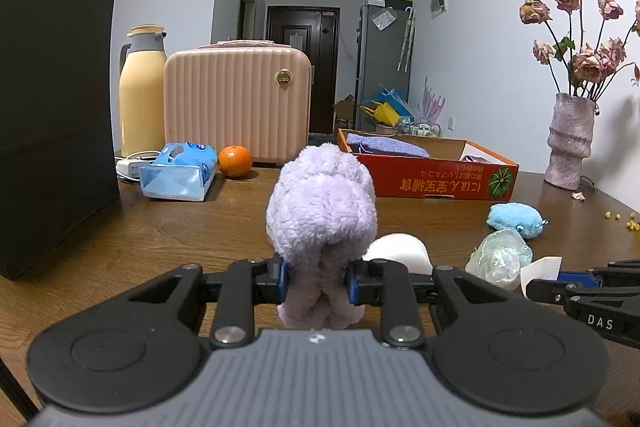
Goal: Organize soft objects
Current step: 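Carry the towel roll and triangular sponge in both grippers over the cardboard box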
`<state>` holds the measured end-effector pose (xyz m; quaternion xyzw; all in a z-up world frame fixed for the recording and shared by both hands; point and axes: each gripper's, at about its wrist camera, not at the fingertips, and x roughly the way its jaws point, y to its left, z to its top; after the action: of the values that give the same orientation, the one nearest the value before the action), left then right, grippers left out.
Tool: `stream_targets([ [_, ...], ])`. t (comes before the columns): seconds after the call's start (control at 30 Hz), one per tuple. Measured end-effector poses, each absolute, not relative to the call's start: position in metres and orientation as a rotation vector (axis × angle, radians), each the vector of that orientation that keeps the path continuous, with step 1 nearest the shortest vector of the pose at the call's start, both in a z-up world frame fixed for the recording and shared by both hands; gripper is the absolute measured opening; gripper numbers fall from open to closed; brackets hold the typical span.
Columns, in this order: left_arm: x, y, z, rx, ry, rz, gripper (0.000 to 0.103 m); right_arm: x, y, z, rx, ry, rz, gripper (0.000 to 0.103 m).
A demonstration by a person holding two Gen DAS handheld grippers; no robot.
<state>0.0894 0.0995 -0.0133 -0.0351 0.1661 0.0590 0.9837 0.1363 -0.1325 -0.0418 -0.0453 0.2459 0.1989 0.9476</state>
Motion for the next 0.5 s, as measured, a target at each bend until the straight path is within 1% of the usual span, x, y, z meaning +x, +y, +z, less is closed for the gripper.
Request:
stream_targets([
  [0.5,0.097,0.083,0.002,-0.043,0.312,0.094,0.026,0.138,-0.149,-0.022,-0.08,0.412,0.368,0.017],
])
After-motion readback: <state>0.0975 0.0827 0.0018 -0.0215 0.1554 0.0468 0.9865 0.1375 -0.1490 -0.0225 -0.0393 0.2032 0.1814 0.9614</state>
